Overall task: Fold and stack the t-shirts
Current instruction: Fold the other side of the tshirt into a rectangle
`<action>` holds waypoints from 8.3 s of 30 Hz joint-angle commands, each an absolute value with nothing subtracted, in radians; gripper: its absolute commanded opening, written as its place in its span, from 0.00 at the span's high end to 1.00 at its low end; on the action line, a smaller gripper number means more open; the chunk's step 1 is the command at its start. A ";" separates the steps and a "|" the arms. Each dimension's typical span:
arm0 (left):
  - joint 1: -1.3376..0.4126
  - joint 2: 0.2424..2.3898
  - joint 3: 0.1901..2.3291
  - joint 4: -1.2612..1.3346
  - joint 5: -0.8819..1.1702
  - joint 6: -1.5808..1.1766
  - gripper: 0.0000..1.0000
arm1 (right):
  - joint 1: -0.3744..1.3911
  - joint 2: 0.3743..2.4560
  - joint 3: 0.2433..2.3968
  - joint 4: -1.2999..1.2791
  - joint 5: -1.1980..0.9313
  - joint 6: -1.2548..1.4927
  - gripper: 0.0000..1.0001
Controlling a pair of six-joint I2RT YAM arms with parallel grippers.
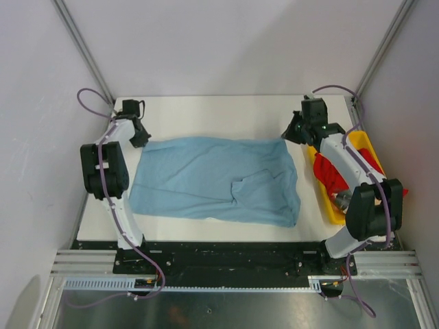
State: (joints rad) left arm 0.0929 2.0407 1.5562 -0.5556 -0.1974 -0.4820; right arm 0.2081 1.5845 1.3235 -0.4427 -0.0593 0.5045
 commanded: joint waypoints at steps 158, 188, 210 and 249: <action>0.195 1.675 1.103 -0.456 -0.106 -0.689 0.61 | 0.404 1.114 0.817 -0.649 0.014 0.630 1.00; 0.199 1.787 1.170 -0.456 -0.132 -0.903 0.72 | 0.410 1.144 0.807 -0.623 0.026 0.629 1.00; 0.210 1.803 1.199 -0.457 -0.119 -0.891 0.81 | 0.410 1.159 0.802 -0.613 0.031 0.626 1.00; 0.254 1.609 1.070 -0.456 -0.053 -0.801 1.00 | 0.332 1.225 1.053 -0.733 0.054 0.504 1.00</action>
State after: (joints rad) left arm 0.2455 1.6390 1.0328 -0.4728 -0.0704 -0.8261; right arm 0.3367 1.2095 1.0000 -0.6827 0.0277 0.5430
